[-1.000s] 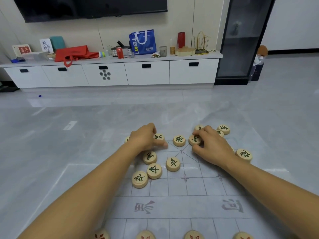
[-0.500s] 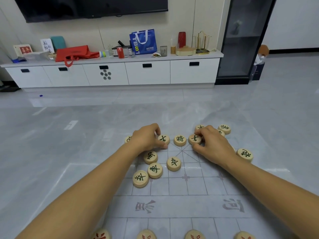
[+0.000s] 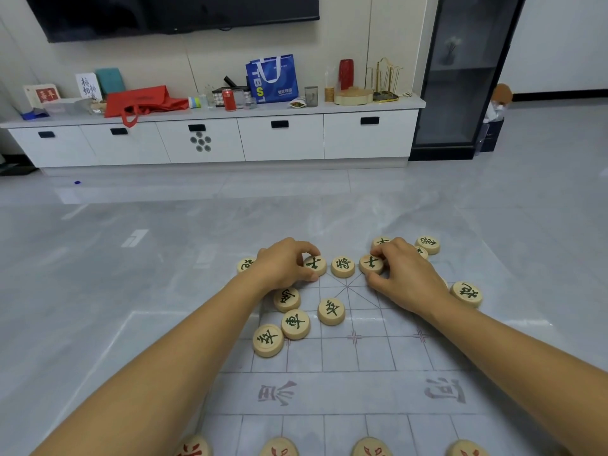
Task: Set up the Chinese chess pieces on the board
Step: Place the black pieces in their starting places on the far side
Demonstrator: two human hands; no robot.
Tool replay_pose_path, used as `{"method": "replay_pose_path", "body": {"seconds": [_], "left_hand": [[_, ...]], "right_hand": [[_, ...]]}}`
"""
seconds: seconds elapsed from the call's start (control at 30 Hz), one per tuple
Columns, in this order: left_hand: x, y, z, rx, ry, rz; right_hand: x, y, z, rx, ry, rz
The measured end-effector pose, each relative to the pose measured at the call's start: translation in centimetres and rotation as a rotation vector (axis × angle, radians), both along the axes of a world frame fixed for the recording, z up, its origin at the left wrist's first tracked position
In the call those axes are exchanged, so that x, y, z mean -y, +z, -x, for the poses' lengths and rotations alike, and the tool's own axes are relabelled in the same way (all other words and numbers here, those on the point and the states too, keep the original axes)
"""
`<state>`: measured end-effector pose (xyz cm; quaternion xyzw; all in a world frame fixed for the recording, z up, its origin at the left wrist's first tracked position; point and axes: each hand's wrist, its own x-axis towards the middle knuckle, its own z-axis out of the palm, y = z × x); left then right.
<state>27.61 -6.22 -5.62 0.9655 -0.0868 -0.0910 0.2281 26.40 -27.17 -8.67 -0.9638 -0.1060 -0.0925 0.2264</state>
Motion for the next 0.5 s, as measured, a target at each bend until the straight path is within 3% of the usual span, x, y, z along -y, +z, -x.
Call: {"method": "replay_pose_path", "body": {"seconds": [0.5], "left_hand": [[-0.37, -0.69, -0.54, -0.016, 0.016, 0.098]], "right_hand": [[0.12, -0.35, -0.22, 0.040, 0.012, 0.007]]}}
